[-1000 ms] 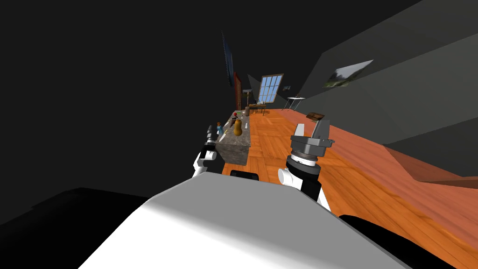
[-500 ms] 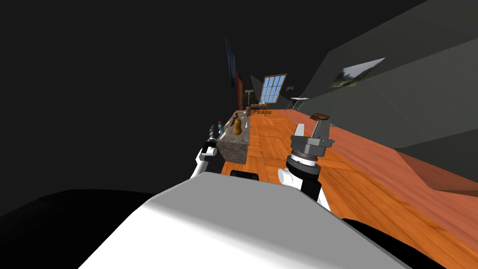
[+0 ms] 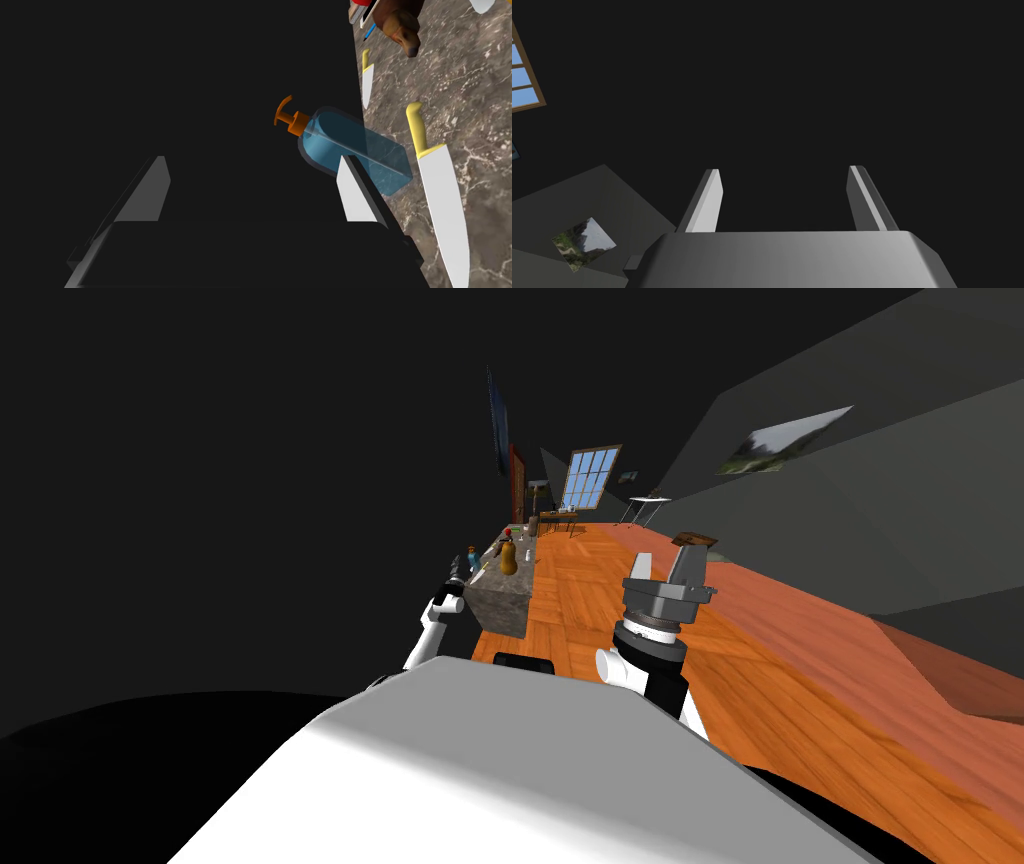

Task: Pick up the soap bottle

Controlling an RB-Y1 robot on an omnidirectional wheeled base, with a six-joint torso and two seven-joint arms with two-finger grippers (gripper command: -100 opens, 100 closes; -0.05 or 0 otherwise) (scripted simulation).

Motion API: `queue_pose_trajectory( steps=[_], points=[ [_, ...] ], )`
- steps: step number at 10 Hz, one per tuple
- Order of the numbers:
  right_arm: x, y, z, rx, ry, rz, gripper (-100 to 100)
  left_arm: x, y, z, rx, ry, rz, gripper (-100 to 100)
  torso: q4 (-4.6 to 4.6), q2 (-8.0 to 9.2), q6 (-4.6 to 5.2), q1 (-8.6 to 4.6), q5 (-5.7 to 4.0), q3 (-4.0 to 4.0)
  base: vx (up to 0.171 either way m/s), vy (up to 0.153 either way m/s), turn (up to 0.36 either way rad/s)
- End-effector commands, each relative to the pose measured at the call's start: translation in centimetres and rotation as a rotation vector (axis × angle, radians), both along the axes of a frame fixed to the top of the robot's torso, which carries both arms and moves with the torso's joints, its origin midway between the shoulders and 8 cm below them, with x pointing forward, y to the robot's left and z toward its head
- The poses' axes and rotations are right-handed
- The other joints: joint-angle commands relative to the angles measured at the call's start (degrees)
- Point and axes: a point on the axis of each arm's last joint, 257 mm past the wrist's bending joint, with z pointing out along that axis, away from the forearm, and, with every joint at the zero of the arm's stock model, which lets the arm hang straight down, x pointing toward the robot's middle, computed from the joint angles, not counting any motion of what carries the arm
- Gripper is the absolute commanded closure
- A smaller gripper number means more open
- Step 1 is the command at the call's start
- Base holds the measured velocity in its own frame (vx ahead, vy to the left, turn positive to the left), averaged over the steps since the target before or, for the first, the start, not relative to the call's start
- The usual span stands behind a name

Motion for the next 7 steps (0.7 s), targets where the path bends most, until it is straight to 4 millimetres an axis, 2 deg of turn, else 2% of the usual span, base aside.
queue_pose_trajectory(
  steps=[1, 6, 7],
  points=[
    [0.0, 0.0, 0.0, 0.000, 0.000, 0.000, 0, 1.5, 0.7, -0.6, -0.049, 0.042, -0.003, -100, 0.00, 0.00, 0.00, 0.00, 0.00, 0.00, -0.041, -0.072, 0.084],
    [0.0, 0.0, 0.0, 0.000, 0.000, 0.000, 0, 4.6, 2.3, -3.0, -0.149, 0.155, 0.009, -100, -0.01, -0.07, -0.01, 0.02, 0.00, -0.04, -0.021, -0.057, 0.064],
    [0.0, 0.0, 0.0, 0.000, 0.000, 0.000, 0, 5.5, 2.8, -2.7, -0.194, 0.176, 0.008, -100, -0.02, -0.10, 0.00, 0.03, 0.00, -0.05, -0.005, -0.064, 0.074]
  ],
)
